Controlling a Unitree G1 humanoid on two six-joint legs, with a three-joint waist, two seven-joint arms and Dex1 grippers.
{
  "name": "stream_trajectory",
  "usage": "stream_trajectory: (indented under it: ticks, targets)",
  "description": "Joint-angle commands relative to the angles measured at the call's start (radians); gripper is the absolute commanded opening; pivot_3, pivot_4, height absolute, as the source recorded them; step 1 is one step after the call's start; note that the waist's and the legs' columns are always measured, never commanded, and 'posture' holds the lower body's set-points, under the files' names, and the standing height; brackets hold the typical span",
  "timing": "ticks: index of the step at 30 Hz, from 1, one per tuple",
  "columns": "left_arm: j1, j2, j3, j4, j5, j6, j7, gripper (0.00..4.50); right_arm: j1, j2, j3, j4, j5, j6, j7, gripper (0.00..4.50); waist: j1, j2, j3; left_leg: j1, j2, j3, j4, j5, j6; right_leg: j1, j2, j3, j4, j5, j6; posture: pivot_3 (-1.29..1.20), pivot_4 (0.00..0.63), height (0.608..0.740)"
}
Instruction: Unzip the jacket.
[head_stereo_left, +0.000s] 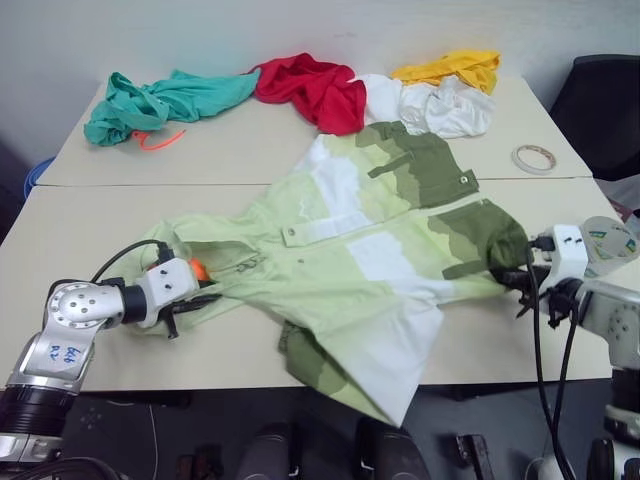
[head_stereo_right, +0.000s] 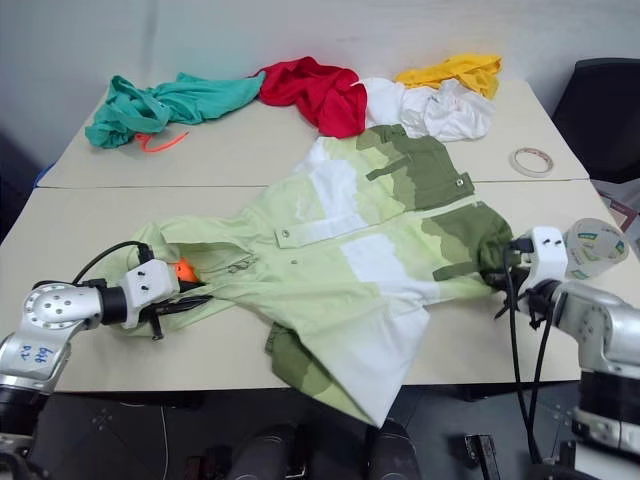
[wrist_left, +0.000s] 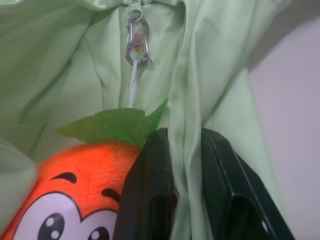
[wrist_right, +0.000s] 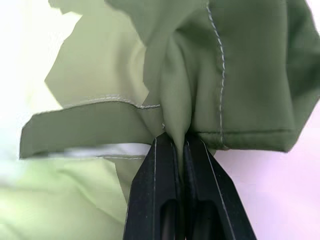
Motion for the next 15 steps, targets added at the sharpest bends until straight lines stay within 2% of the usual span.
stream_trajectory:
  ticks: [1, 4, 8, 15]
  targets:
    - [0.026, 0.021, 0.023, 0.054, 0.006, -0.012, -0.012, 0.91, 0.090, 0.044, -0.090, -0.239, 0.077, 0.182, -0.034, 0.01, 0.000, 0.000, 0.000, 0.000, 0.000, 0.000, 0.000, -0.001, -0.001, 0.000, 0.000, 0.000, 0.000, 0.000, 0.000, 0.00, 0.150, 0.740]
    - [0.027, 0.015, 0.026, 0.072, 0.005, -0.036, -0.013, 0.91, 0.168, 0.067, -0.147, -0.362, 0.103, 0.258, -0.037, 0.01, 0.000, 0.000, 0.000, 0.000, 0.000, 0.000, 0.000, -0.001, 0.000, 0.000, 0.000, 0.000, 0.000, 0.000, 0.000, 0.00, 0.150, 0.740]
    - [-0.008, -0.006, 0.028, 0.154, 0.027, -0.134, 0.023, 0.91, 0.273, 0.059, -0.245, -0.485, 0.186, 0.342, 0.030, 0.01, 0.002, 0.000, 0.000, 0.000, 0.000, 0.001, 0.000, -0.003, 0.001, 0.000, 0.000, 0.001, 0.000, 0.000, 0.000, 0.00, 0.150, 0.740]
    - [-0.109, -0.009, 0.019, 0.335, 0.056, -0.271, 0.047, 0.91, 0.400, 0.006, -0.316, -0.551, 0.302, 0.322, 0.151, 0.01, 0.004, -0.001, -0.001, 0.000, -0.001, 0.001, 0.000, -0.004, 0.002, -0.001, 0.000, 0.001, 0.000, 0.000, 0.000, 0.00, 0.150, 0.740]
